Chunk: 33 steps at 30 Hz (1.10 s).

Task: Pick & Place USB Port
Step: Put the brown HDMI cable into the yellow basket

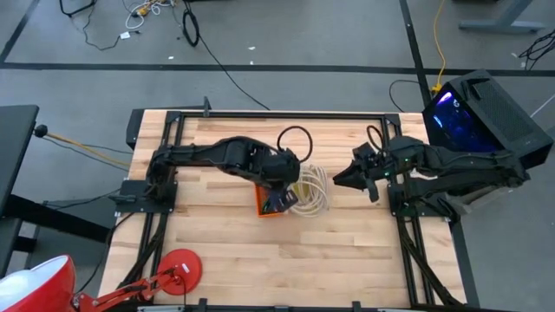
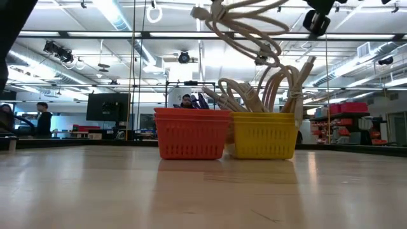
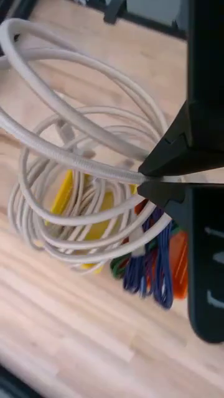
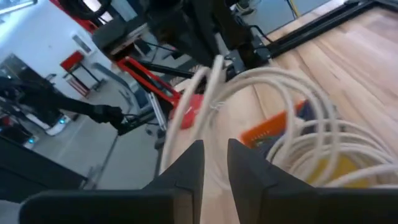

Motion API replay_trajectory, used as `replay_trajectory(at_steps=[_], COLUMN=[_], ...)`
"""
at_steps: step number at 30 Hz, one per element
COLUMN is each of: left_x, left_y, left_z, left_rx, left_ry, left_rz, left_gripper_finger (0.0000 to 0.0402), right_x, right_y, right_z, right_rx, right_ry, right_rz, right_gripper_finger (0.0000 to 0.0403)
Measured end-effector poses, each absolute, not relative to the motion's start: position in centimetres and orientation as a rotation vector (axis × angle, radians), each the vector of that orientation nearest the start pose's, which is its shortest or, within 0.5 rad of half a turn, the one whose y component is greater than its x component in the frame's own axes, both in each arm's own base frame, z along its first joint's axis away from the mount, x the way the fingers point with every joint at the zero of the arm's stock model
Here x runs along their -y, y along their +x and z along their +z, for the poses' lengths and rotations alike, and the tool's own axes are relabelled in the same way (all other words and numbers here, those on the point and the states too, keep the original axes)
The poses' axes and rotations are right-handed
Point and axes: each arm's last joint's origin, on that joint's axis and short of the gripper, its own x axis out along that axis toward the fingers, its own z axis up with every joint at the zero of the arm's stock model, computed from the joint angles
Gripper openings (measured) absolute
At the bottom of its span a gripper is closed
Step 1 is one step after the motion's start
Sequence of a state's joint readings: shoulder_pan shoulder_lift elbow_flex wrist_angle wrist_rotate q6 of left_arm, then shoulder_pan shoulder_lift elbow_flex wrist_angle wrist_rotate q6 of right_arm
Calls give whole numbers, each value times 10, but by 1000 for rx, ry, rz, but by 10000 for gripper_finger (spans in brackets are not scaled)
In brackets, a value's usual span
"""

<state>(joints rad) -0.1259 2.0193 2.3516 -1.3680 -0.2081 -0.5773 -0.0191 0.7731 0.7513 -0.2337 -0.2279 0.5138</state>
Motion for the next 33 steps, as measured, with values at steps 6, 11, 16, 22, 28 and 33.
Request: replay_trajectory(at_steps=[6, 11, 16, 22, 28, 33], left_x=[25, 12, 7, 7, 10, 9], left_y=[394, 393, 393, 393, 389, 384], left_z=[395, 394, 394, 394, 392, 391], left_rx=[-974, -981, -987, -988, -1032, -1070], left_ry=[-306, -287, -273, -264, -254, -244], left_rz=[392, 417, 420, 422, 425, 456], left_gripper_finger=[9, 9, 9, 9, 9, 9], right_x=[-4, -5, 0, 9, 23, 34], right_y=[187, 205, 217, 224, 221, 211], right_z=[314, 310, 305, 298, 299, 304], right_rx=[-312, -306, -307, -333, -325, -301], right_ry=[571, 577, 586, 597, 602, 619], right_rz=[180, 261, 271, 242, 236, 220], right_gripper_finger=[73, 73, 73, 73, 73, 73])
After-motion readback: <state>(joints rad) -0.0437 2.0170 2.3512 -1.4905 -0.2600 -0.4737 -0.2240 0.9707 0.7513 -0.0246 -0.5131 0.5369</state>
